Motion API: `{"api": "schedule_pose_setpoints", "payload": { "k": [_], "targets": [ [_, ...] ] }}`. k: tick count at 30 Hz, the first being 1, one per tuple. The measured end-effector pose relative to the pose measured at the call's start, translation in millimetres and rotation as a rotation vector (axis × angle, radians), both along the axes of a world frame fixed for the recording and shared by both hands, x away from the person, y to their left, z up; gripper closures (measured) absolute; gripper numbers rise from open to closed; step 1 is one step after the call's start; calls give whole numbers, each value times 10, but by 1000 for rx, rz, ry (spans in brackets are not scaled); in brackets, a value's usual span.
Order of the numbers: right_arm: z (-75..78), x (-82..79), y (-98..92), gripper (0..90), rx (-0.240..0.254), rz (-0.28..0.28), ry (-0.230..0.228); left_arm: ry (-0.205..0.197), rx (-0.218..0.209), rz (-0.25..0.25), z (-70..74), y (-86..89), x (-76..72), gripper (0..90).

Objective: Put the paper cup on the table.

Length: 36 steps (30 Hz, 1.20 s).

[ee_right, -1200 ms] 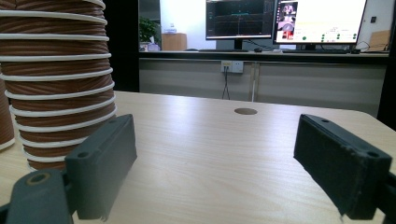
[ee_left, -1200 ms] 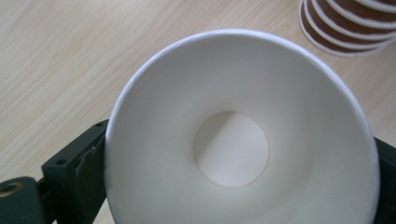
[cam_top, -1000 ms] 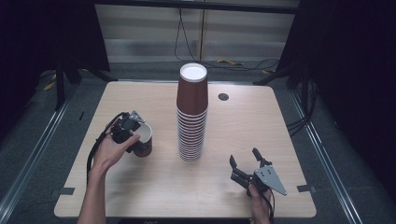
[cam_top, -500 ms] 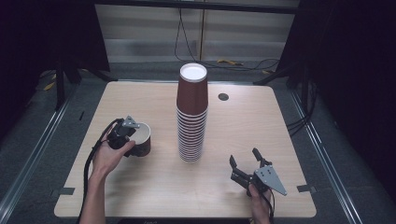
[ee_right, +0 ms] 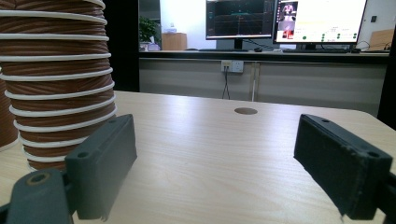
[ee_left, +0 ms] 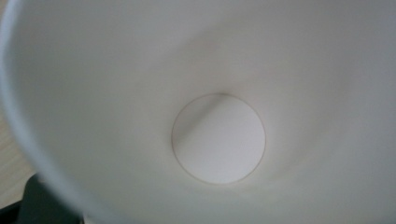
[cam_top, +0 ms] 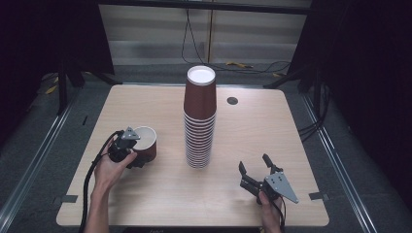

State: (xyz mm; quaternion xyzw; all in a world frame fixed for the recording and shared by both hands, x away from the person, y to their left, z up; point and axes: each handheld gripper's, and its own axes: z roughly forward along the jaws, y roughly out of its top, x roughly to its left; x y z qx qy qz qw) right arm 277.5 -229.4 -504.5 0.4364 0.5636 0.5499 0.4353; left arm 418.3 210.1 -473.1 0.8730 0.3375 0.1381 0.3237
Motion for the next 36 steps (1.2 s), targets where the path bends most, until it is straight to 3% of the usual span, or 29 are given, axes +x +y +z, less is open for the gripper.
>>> {"api": "schedule_pose_setpoints", "payload": {
  "k": [3,7,9,10,13,15,16,18,23,24,25,26,27,29,30,32,34,36],
  "targets": [
    [0,0,0,126,0,0,0,-2,-25,22,-32,55,-50,159],
    [0,2,0,126,1,3,-1,-7,-18,44,-48,87,-120,159],
    [0,0,0,126,0,0,0,-12,-34,53,-46,107,-167,159],
    [0,1,1,126,1,1,-1,-30,-74,60,-70,114,-227,157],
    [0,0,0,126,0,0,0,-15,-55,52,-96,99,-264,159],
    [0,0,1,126,0,0,0,-33,-76,66,-102,104,-312,159],
    [0,0,0,126,0,0,0,-49,-108,77,-102,122,-373,159],
    [0,0,0,127,0,0,0,-52,-120,85,-100,129,-402,158],
    [0,-1,1,127,0,0,-1,-109,-173,105,-83,163,-555,159],
    [0,-1,0,126,0,0,-1,-152,-189,118,-63,179,-615,159],
    [0,-1,0,126,0,0,-1,-152,-189,118,-63,179,-615,158],
    [0,-1,0,127,0,0,-1,-195,-200,132,-44,191,-677,157],
    [0,-1,0,127,0,0,-1,-195,-200,132,-44,191,-677,157],
    [0,-1,0,126,0,0,0,-221,-237,137,-32,201,-743,158],
    [0,0,0,126,0,1,-1,-247,-278,139,-27,201,-802,157],
    [-1,1,1,127,0,1,-2,-250,-301,147,-30,191,-832,157],
    [0,-1,0,127,-1,0,-1,-286,-306,163,-51,153,-912,158],
    [-1,1,1,126,1,1,-2,-293,-311,166,-61,145,-941,157]
  ]
}}
